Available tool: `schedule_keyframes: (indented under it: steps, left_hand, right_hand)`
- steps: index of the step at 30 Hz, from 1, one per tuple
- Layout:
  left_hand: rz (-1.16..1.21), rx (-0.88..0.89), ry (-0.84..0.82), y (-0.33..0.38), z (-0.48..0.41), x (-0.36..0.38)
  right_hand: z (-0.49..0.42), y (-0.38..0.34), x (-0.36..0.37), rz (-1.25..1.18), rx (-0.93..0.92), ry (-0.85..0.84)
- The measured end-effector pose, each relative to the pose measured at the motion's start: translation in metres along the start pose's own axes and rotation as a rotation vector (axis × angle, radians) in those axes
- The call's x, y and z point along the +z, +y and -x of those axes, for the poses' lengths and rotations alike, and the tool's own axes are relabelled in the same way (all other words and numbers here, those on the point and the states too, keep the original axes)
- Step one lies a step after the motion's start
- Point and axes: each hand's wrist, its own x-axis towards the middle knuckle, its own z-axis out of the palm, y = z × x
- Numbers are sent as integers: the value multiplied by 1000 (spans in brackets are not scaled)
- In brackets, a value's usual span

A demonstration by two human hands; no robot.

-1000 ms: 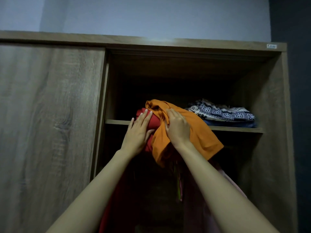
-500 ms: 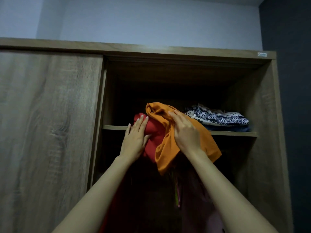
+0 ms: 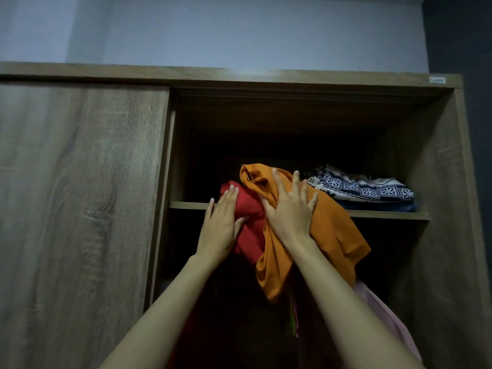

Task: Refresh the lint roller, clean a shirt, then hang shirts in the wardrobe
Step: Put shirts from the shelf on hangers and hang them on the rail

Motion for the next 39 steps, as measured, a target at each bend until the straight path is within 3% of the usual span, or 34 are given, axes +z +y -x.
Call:
schedule_keyframes:
  steps: [4,12,24,28,31,35,39]
  left_hand:
    - [15,-11,1,5,-1,1]
    - [-149,0,-84,17,-9,-4]
    - [-160,-142,-75,66,8,-17]
    - [46,-66,68,113,54,-37]
    - [204,-20,67,155,100,-46]
    - [469,-117,-50,202,168,-47]
    - [742,-259,-311,238,242,-50]
  right_hand:
    - [0,0,4,-52,-150,189]
    - [12,28,-33,-161,-239,499]
    - [111,94,-90,-193,-214,466]
    - [153,114,-101,-278,-150,440]
    - [184,122,-115,-416,-68,393]
    - [222,128,-128,-721,180,307]
    - [253,138,-119,-854,489,238]
